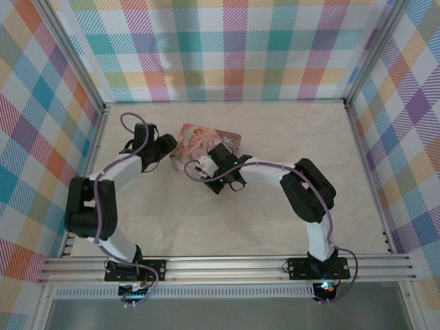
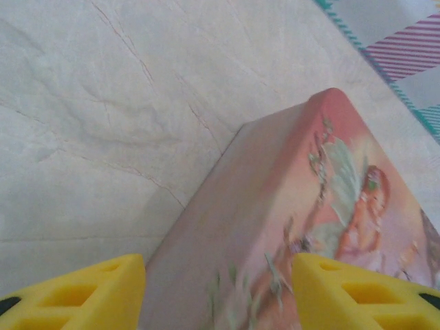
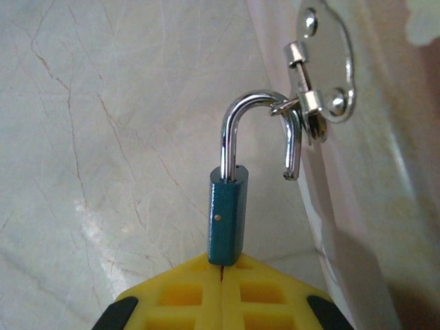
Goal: Unlock the padlock with the key
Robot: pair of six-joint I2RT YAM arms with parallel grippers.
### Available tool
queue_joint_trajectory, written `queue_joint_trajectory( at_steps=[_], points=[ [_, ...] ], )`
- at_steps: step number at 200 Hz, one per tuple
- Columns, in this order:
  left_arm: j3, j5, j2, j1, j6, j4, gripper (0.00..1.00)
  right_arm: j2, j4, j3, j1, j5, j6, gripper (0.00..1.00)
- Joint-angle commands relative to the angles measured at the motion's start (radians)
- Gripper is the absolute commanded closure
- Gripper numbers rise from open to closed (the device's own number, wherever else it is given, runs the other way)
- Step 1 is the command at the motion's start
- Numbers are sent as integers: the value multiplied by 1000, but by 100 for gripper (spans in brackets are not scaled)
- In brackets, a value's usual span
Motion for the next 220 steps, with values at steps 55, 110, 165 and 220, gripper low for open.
queue_joint_trajectory(
  at_steps=[55,110,165,220],
  points=[
    [18,261,142,-21,-75,195,49,40,-77,80,38,49,-114,100],
    [-25,256,115,-23,-91,211,50,40,-60,140,52,35,-142,100],
    [-22,244,128,-23,-78,194,50,-57,-43,27,55,40,-192,100],
    [-21,267,143,-44,-87,206,51,-3,-11,80,71,96,-292,100]
  ],
)
